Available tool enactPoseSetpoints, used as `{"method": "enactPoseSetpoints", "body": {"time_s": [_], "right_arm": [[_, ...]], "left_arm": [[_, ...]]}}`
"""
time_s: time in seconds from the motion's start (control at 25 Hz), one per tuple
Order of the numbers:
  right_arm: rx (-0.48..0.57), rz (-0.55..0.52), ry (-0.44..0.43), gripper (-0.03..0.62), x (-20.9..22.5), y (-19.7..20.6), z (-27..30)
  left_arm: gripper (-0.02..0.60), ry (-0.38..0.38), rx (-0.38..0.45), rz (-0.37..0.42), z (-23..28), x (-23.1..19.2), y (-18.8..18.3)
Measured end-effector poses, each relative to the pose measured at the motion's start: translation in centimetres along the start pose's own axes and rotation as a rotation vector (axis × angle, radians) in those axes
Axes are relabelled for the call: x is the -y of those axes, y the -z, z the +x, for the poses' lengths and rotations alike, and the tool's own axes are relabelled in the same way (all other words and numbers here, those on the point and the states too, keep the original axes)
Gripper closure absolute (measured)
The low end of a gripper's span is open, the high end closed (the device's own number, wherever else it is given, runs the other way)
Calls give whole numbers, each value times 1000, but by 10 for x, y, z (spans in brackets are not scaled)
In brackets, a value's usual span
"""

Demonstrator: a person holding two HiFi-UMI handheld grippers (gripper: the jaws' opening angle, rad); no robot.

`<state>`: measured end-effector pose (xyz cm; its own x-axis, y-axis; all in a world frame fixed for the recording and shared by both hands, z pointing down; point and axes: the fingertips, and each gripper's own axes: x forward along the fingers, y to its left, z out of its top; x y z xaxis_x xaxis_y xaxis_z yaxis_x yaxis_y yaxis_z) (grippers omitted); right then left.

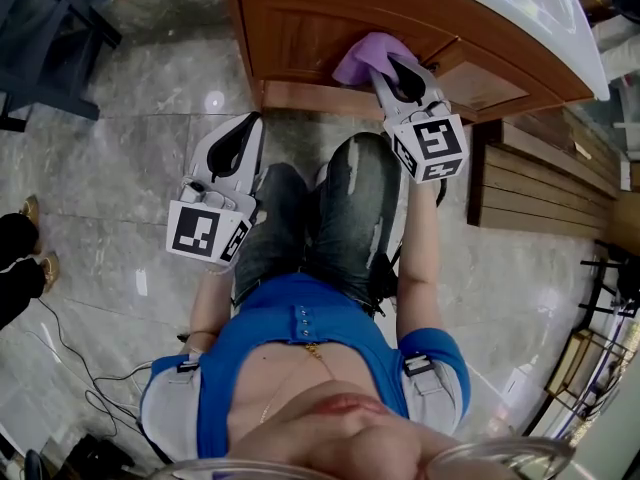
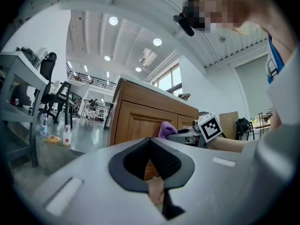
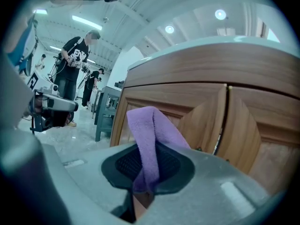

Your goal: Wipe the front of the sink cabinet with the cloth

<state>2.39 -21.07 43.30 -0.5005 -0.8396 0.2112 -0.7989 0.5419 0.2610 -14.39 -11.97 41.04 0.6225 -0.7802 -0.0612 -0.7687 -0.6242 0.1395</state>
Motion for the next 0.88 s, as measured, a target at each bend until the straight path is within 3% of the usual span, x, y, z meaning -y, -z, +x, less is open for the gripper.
{"method": "enactPoseSetpoints", "body": {"time_s": [0.24,0.44,0.88], "right_arm": [[-56,6,-3,539,-6,22,6],[-105,-61,23,539,-9,31,7],[-149,-37,45,539,-15,32,14]], "left_arm": [[581,-2,-3,-7,-1,-3,3],[581,-7,-3,-15,-3,-3,4],[581,-19,5,-14,-7,-9,0]]}}
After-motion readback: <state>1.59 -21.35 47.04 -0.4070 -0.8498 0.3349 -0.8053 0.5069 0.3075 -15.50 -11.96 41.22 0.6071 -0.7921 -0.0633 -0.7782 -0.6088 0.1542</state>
